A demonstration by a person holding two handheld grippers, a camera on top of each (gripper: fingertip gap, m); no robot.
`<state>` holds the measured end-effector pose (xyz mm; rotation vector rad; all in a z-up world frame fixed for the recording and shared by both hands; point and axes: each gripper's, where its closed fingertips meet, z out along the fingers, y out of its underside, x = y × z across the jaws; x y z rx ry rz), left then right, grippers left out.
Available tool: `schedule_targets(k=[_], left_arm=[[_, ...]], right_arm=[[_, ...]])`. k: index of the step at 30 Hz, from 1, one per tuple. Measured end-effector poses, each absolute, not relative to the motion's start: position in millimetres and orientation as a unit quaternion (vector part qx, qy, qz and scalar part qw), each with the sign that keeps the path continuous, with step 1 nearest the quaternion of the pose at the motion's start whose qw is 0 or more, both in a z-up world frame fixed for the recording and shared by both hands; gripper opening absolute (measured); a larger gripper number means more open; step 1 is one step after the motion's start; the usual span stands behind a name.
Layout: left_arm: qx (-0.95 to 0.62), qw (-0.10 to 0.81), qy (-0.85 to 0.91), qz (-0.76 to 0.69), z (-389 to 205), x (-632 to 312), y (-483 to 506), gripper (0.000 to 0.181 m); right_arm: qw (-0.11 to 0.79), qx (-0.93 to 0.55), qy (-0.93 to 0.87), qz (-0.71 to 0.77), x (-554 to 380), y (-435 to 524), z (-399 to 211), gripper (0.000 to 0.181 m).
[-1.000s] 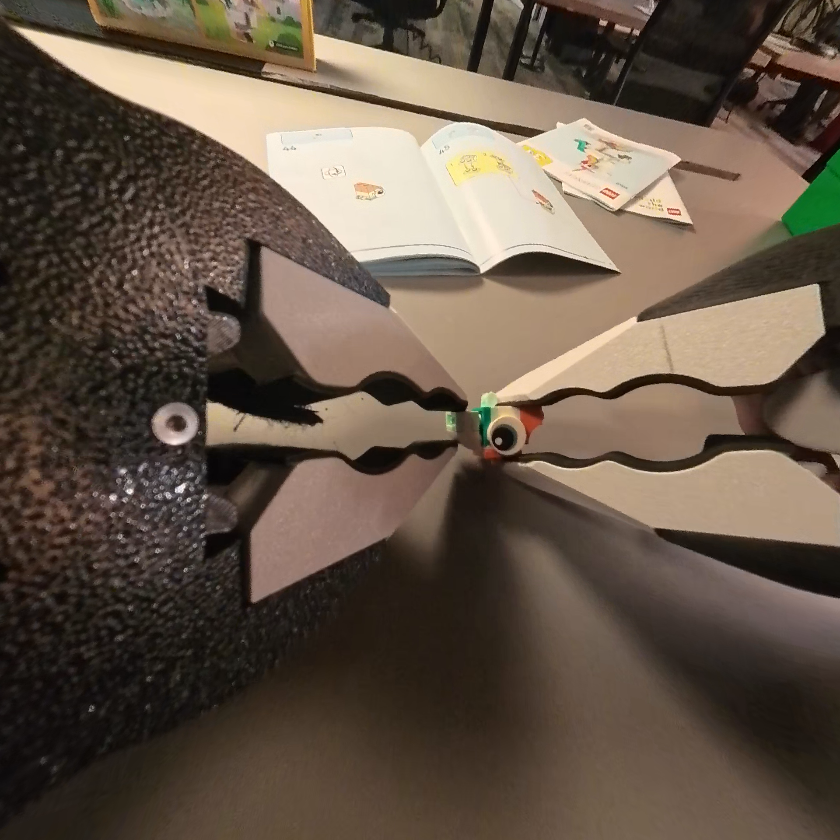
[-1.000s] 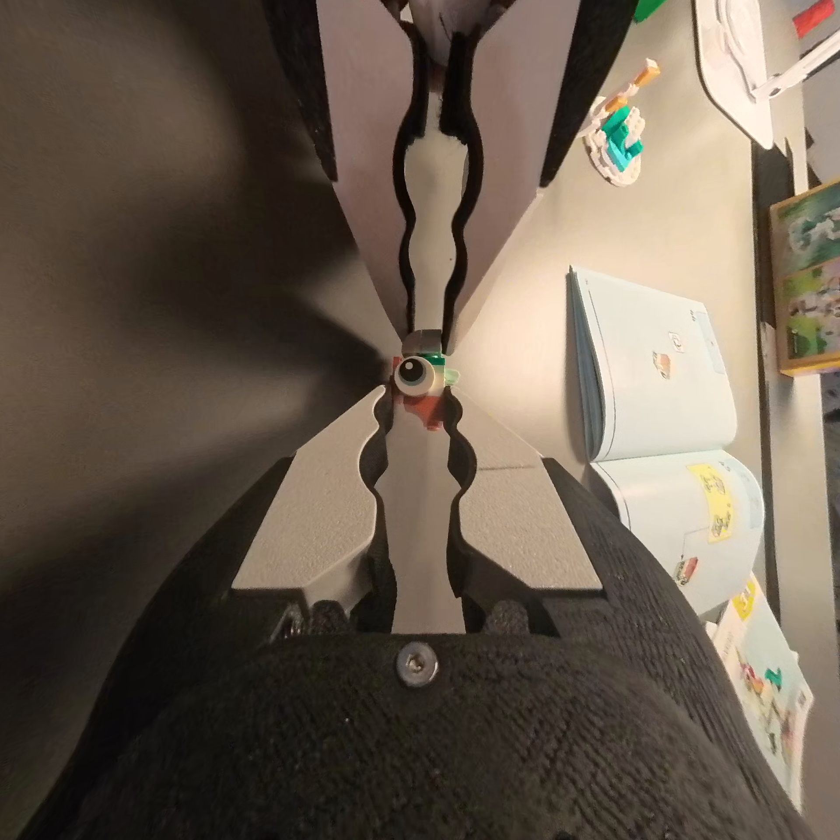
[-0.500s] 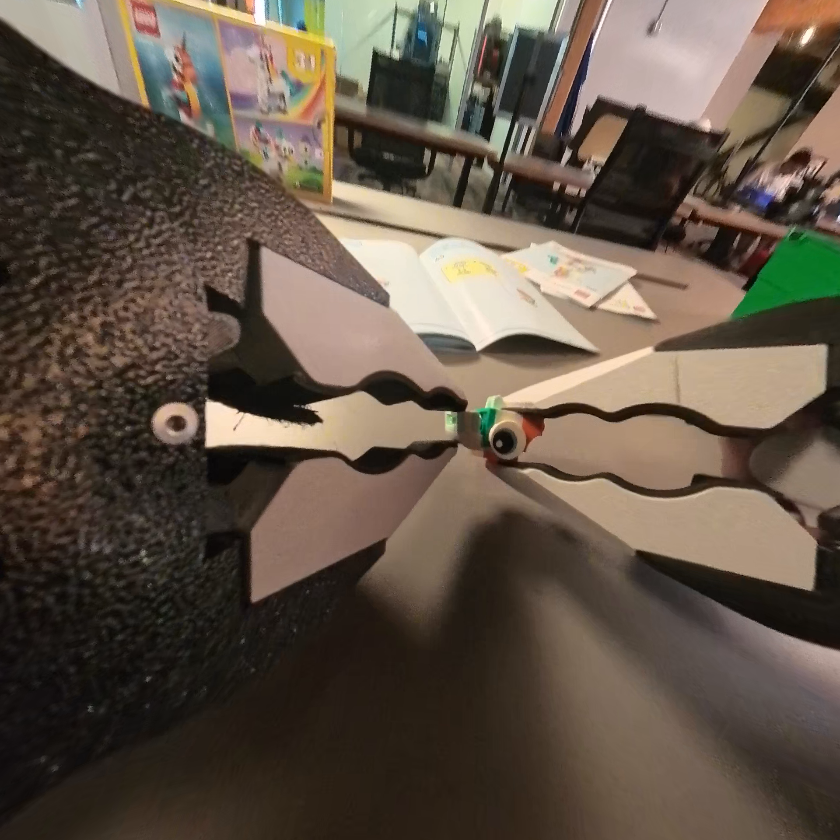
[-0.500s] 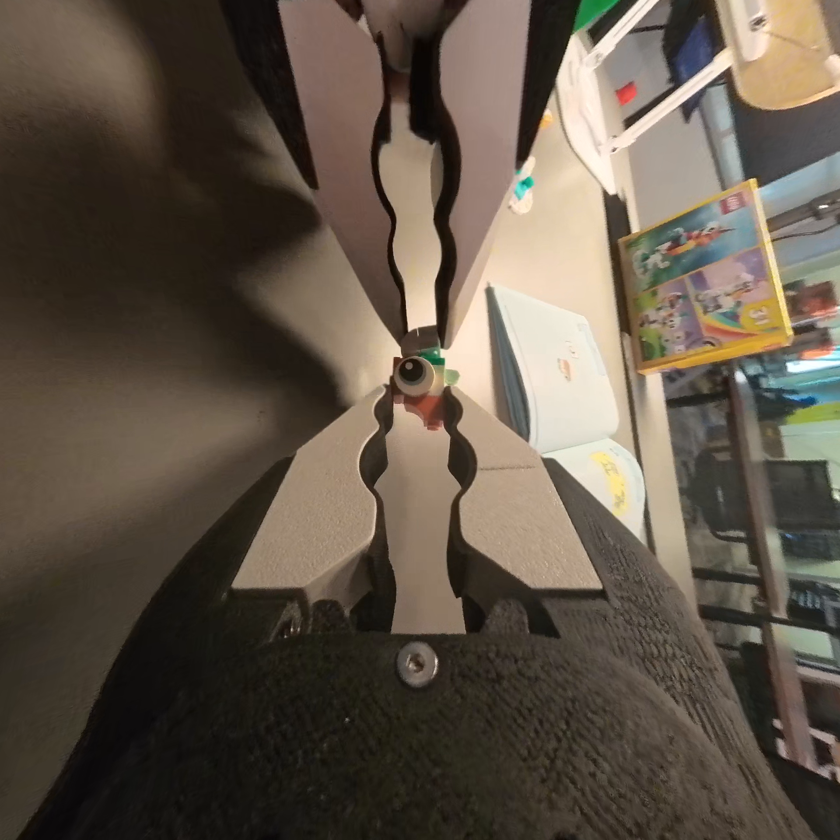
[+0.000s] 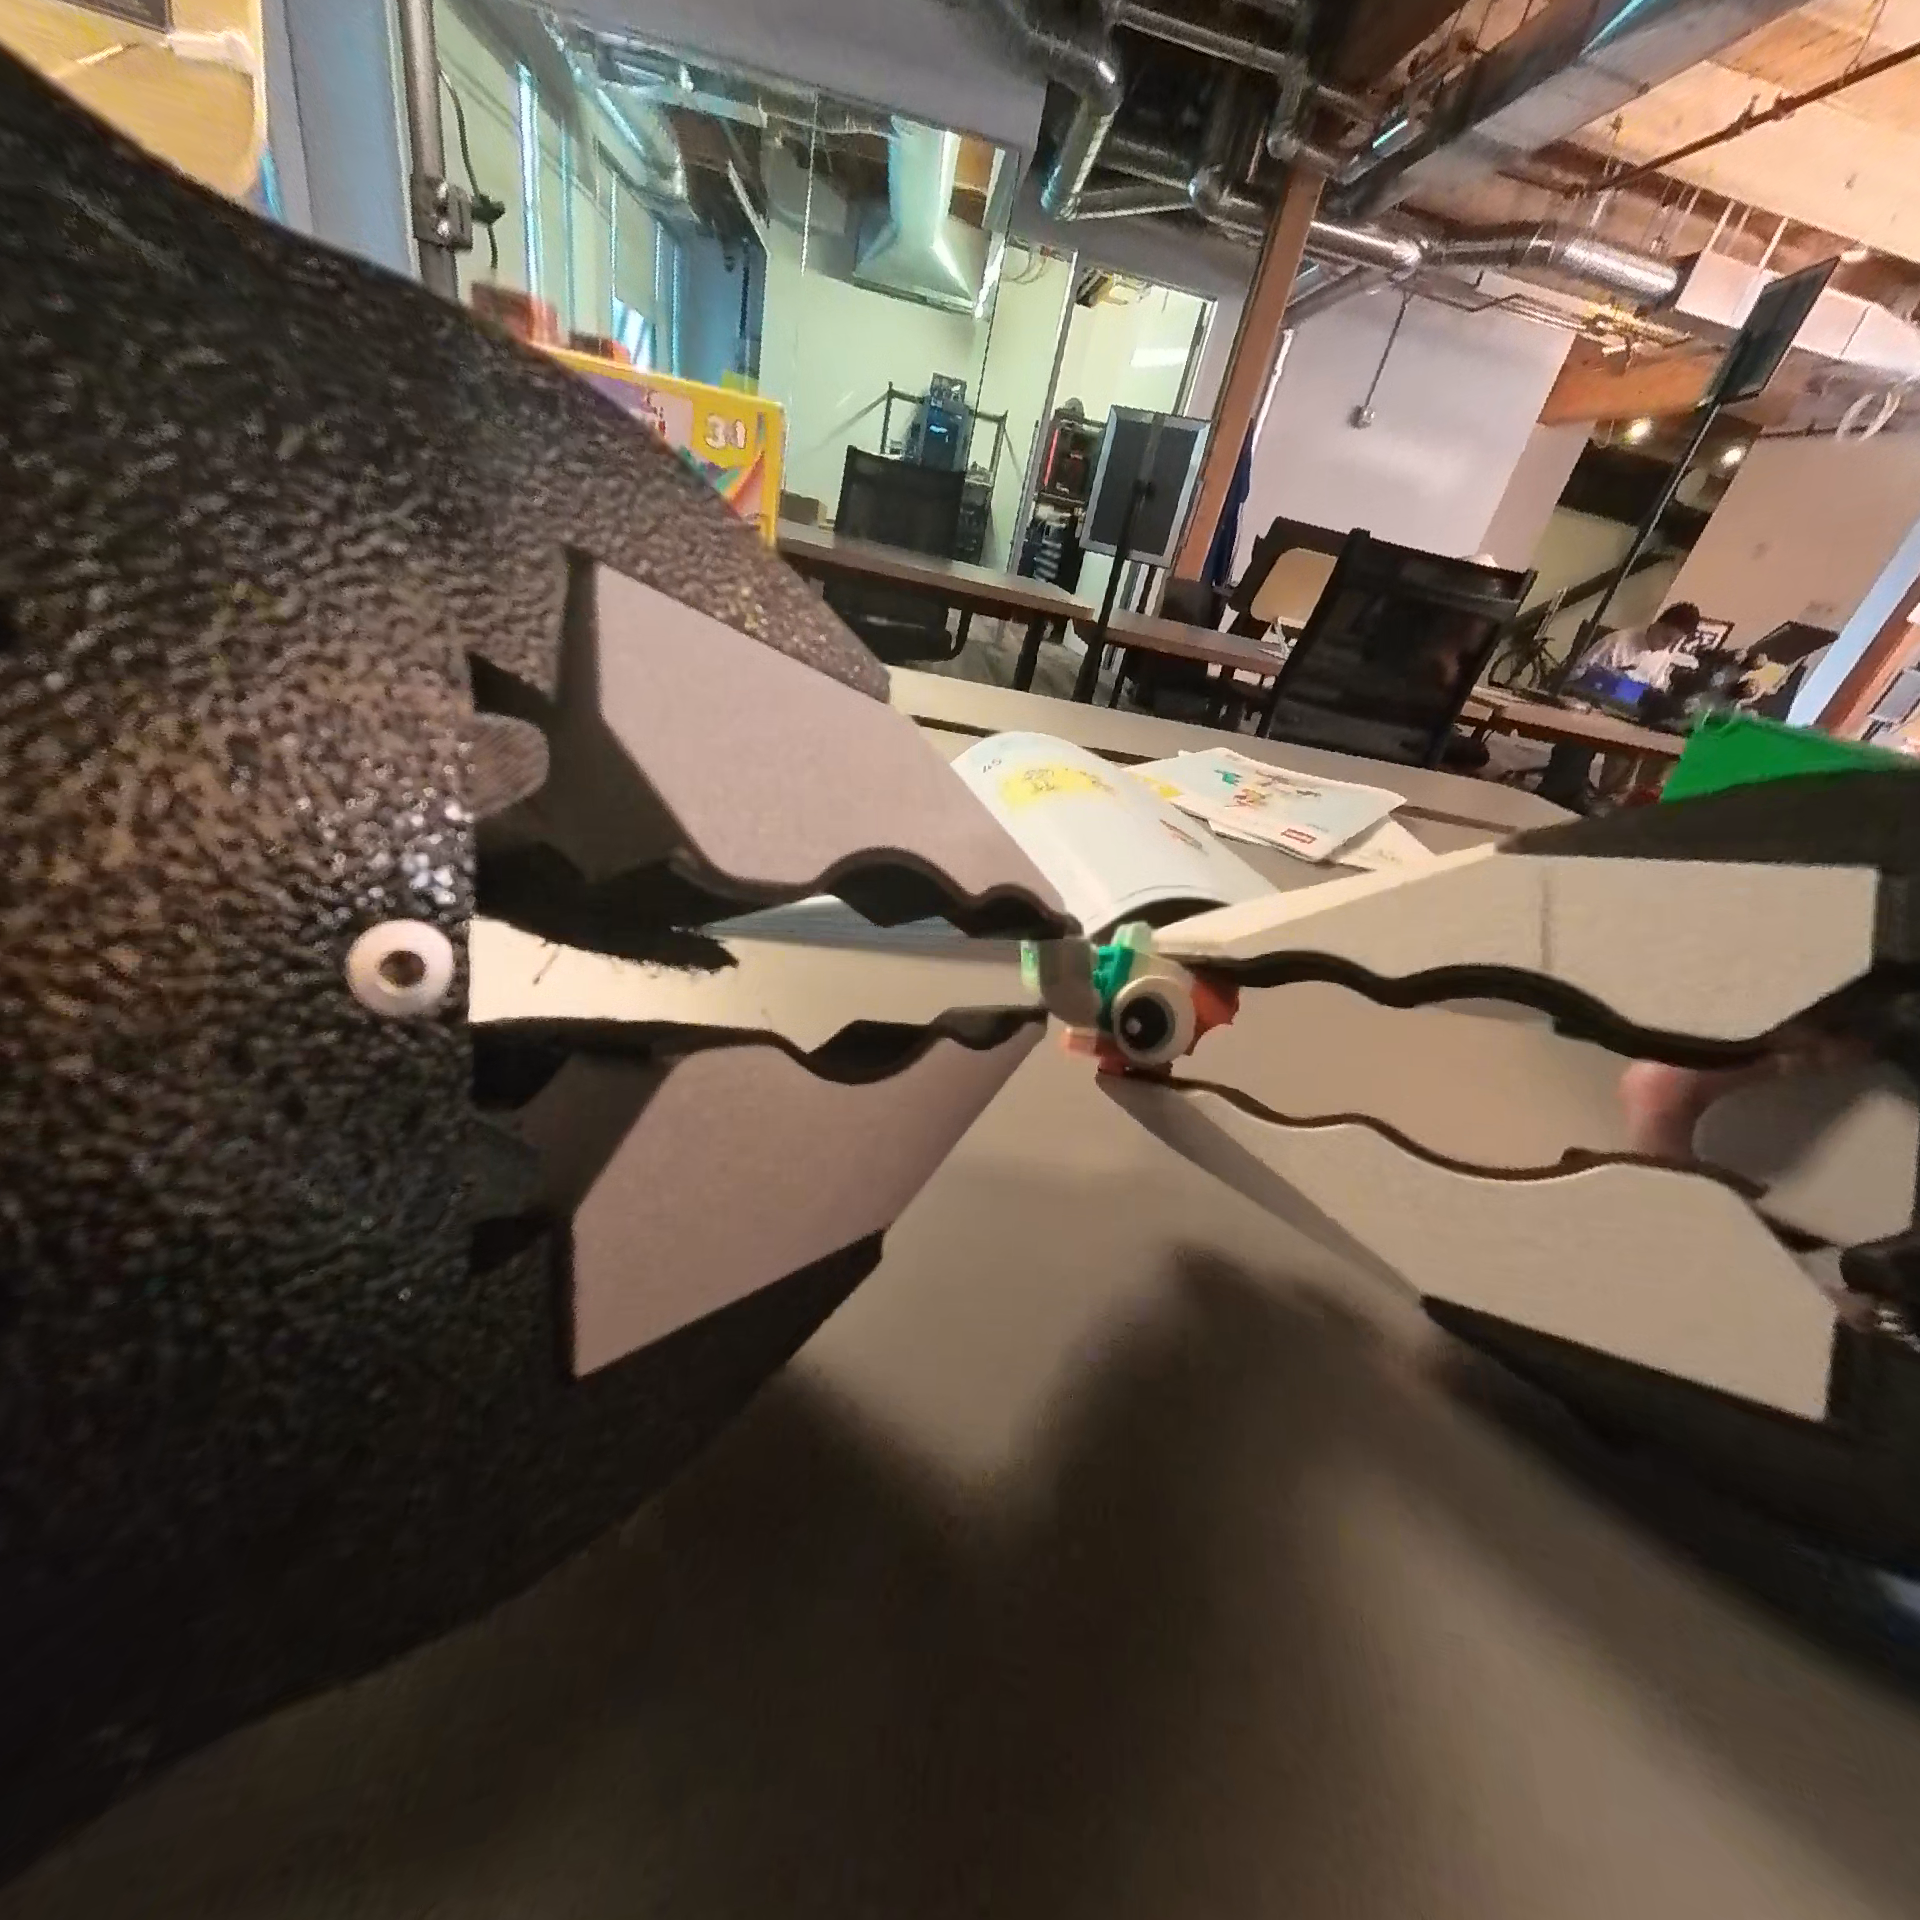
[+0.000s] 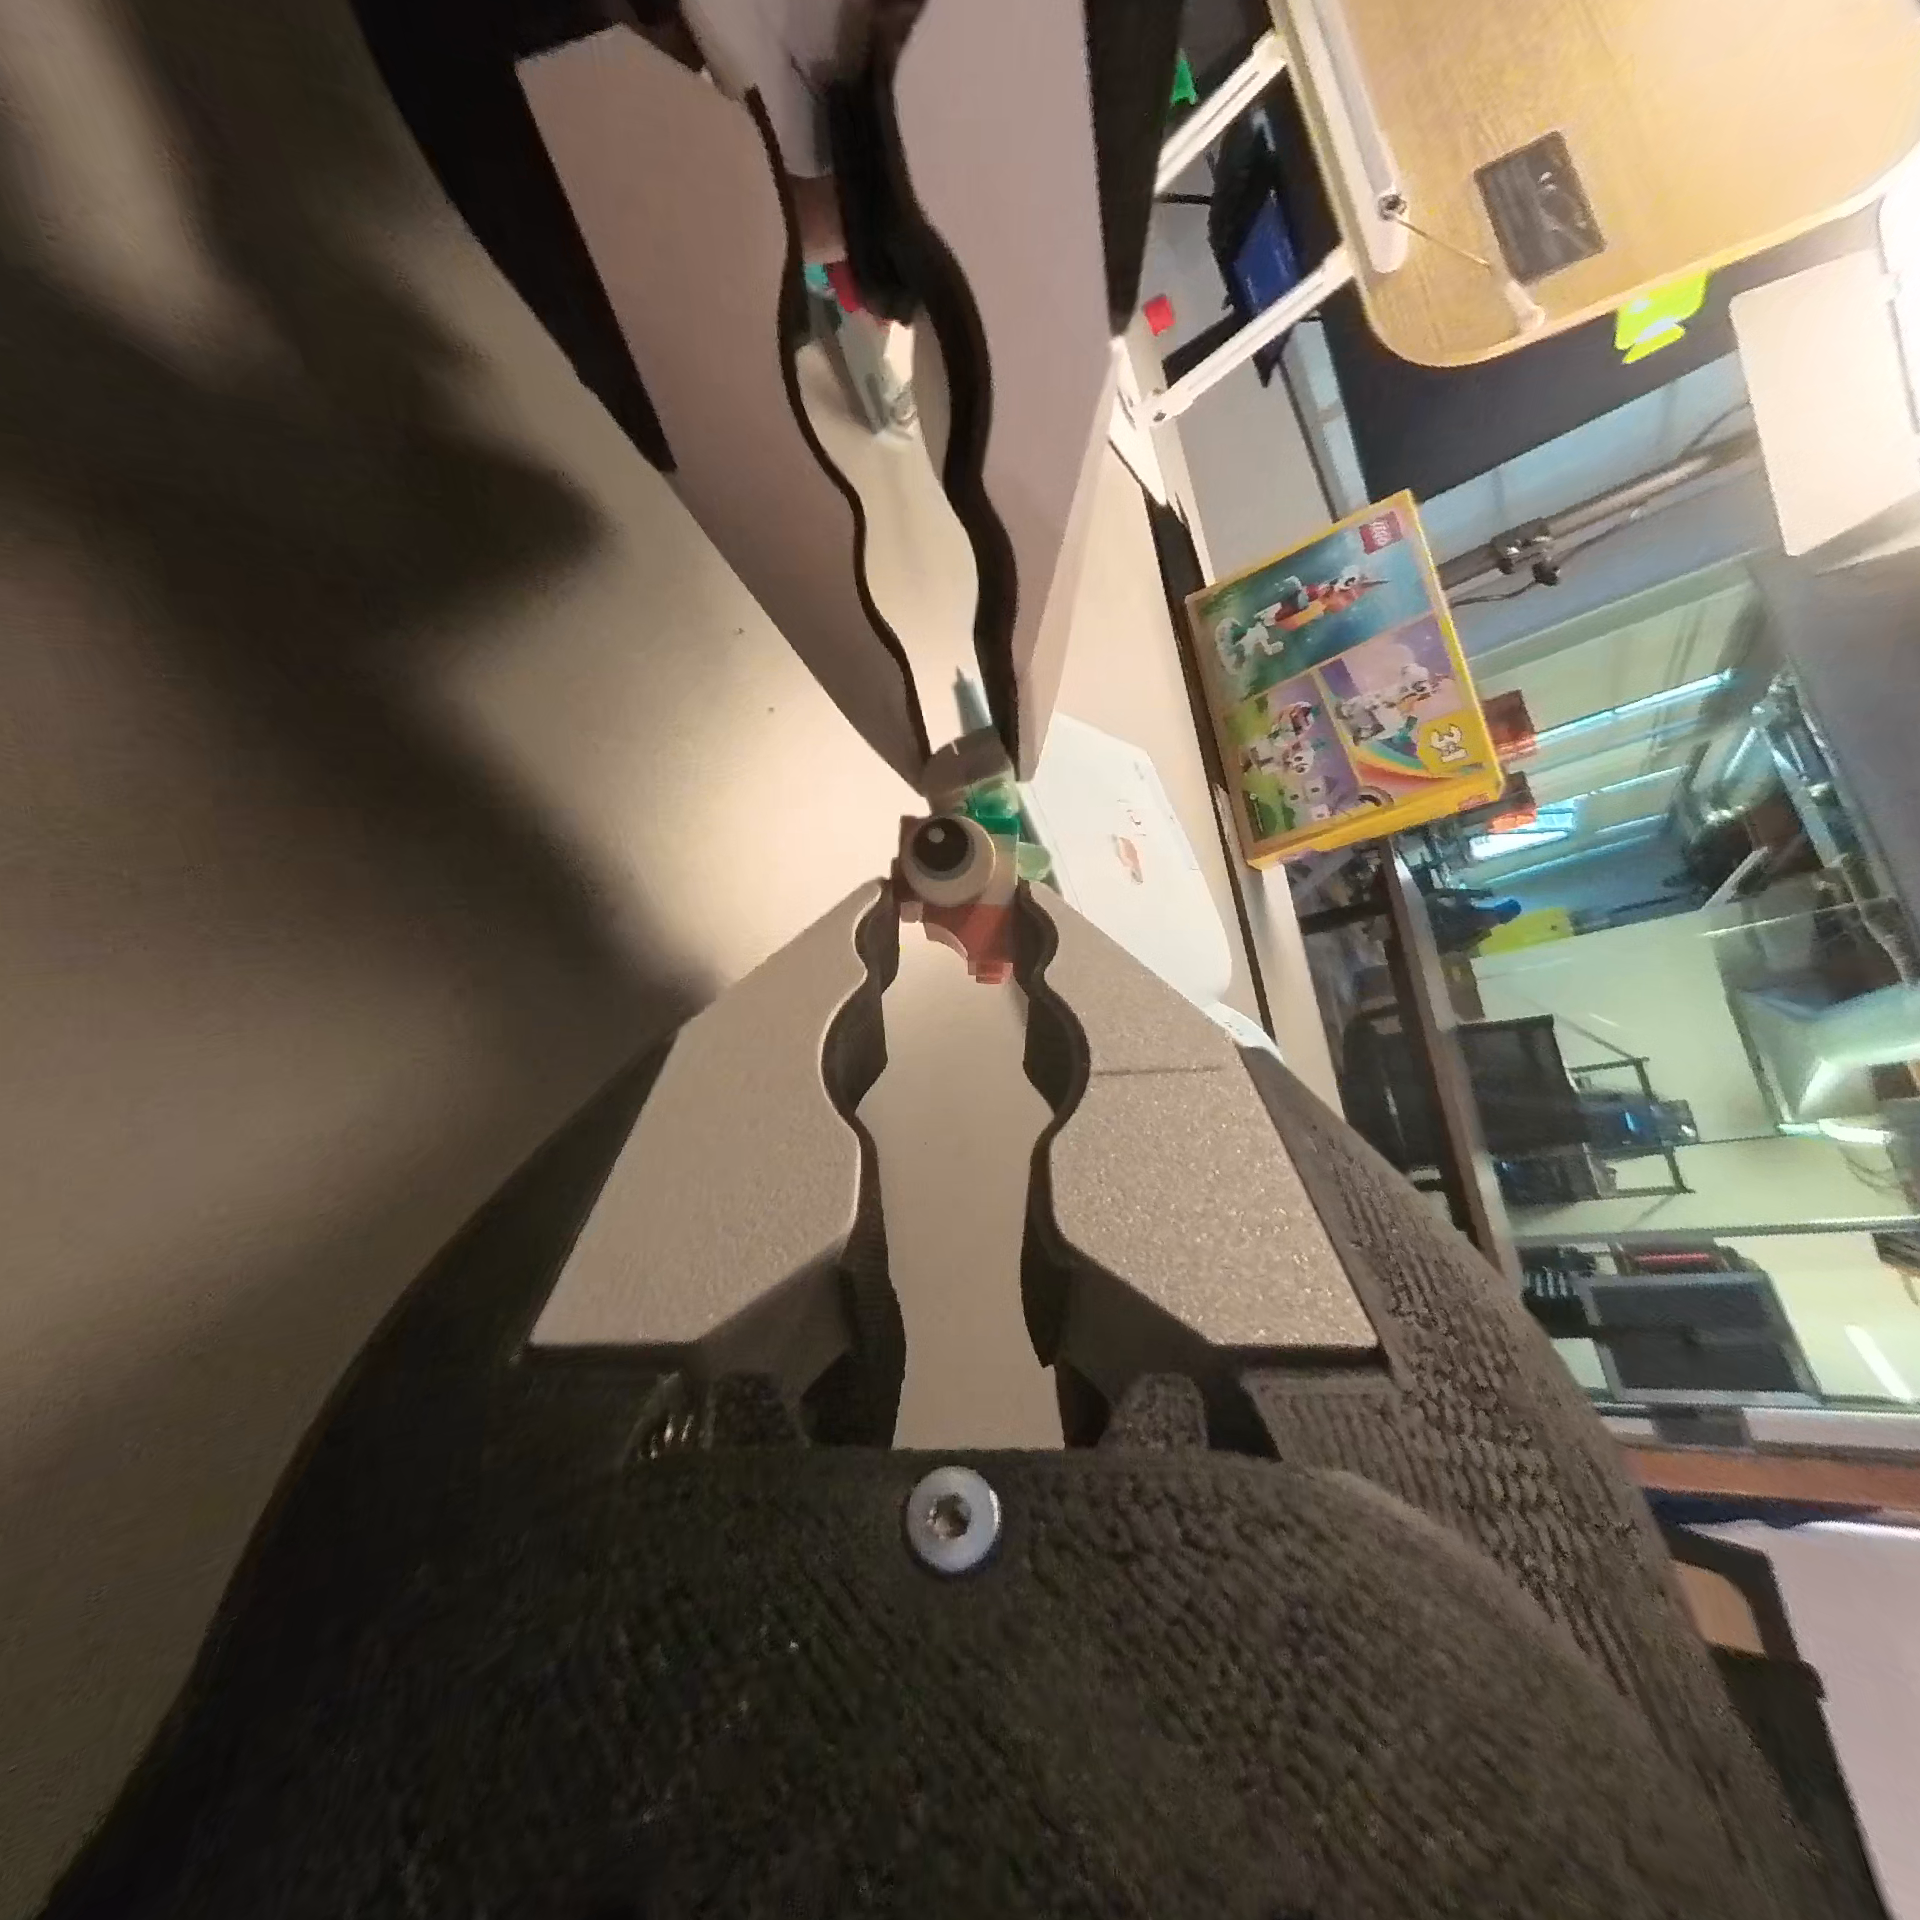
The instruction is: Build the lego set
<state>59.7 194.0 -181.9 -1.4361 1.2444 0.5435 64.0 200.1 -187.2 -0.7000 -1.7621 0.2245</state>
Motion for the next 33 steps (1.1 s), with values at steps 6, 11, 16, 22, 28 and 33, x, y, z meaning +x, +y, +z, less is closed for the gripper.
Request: schedule_targets(k=[6,11,16,22,28,33], left_arm=[[-0.59,0.516,0.556,0.277,-190.1,58.5,195.6,0.01],[-0.581,0.492,0.565,0.319,-191.9,56.9,198.2,0.01],[-0.571,0.478,0.577,0.335,-195.6,57.1,197.5,0.01],[-0.57,0.471,0.575,0.349,-196.7,56.4,198.0,0.01],[-0.573,0.469,0.576,0.348,-199.4,56.7,197.3,0.01],[-0.579,0.471,0.569,0.345,-198.8,56.0,198.1,0.01]], right_arm=[[0.577,-0.274,-0.769,0.046,63.1,200.6,-193.5,0.02],[0.581,-0.255,-0.773,-0.01,61.6,203.6,-194.5,0.019],[0.579,-0.23,-0.78,-0.055,60.8,203.2,-197.6,0.02],[0.572,-0.237,-0.781,-0.075,59.8,203.9,-199.3,0.019],[0.561,-0.247,-0.786,-0.083,59.6,204.0,-202.3,0.019],[0.564,-0.235,-0.784,-0.108,58.8,205.6,-201.9,0.019]])
